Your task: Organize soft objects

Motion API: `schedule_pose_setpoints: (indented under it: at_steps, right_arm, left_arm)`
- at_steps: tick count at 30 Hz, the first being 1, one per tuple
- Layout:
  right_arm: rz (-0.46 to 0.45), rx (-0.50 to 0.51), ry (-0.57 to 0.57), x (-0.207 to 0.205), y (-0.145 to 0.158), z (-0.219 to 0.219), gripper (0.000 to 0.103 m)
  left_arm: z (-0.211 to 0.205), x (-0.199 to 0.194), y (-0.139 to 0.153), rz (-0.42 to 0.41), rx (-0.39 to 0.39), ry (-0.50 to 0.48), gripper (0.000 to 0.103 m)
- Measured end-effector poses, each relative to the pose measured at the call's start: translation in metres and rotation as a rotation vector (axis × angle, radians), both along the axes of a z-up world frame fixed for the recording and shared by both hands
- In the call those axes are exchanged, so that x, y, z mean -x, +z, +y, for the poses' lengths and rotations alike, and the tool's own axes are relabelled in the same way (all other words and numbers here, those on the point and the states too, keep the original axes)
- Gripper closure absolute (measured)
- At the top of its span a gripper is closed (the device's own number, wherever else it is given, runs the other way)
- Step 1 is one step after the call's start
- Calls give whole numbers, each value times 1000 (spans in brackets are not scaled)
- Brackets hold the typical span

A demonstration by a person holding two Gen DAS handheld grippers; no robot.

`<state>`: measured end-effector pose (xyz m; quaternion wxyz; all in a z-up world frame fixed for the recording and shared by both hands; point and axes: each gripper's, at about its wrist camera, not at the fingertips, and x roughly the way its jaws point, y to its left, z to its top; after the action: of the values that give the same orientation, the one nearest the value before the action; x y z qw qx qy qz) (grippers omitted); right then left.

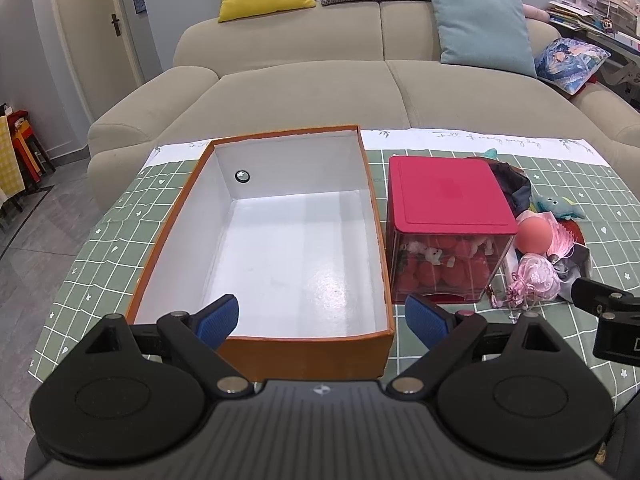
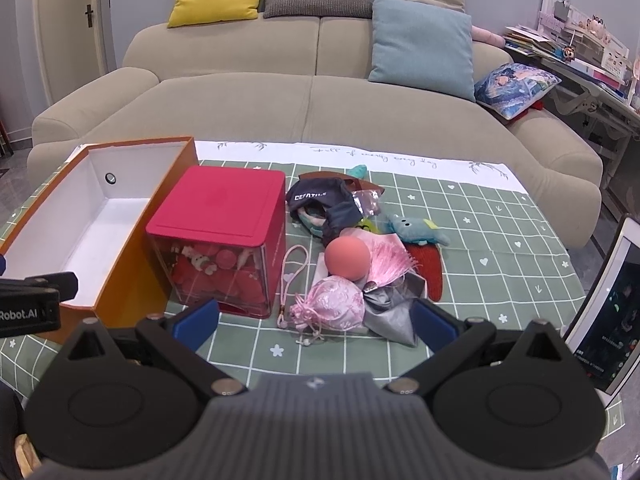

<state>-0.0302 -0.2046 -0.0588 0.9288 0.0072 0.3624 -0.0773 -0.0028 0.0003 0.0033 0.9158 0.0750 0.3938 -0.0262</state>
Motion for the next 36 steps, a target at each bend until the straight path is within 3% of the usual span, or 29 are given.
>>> schedule_pose_setpoints:
  at_steps: [23, 30, 36]
  right_arm:
    - [-2, -6, -9, -3, -3, -11, 2]
    - [-56, -57, 22, -10, -7, -57, 2]
    - [-57, -74, 90, -36, -20, -105, 2]
  left_arm:
    - [-7, -3, -3, 13, -20, -14, 0]
    - [-39, -9, 1, 5, -12, -129, 0]
    - [-84, -18, -9, 41, 58, -354, 0]
